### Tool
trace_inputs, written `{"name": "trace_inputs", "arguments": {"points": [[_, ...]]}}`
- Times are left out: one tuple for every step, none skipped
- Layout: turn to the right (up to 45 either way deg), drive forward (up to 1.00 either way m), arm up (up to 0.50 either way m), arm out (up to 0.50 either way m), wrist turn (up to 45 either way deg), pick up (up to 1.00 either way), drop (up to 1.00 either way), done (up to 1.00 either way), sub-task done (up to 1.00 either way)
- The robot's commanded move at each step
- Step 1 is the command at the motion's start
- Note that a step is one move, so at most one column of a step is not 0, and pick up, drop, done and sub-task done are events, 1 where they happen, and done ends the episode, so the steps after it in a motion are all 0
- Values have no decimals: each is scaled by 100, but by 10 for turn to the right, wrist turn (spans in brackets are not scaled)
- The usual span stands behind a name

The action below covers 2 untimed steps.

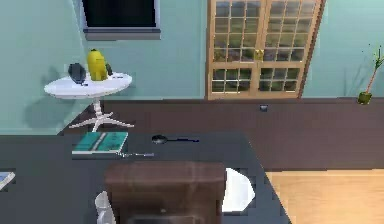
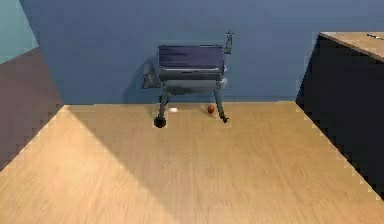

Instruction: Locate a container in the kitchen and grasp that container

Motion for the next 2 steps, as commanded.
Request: {"name": "trace_inputs", "arguments": {"points": [[-450, 0, 0, 0, 0, 0, 0, 0, 0], [-450, 0, 0, 0, 0, 0, 0, 0, 0]]}}
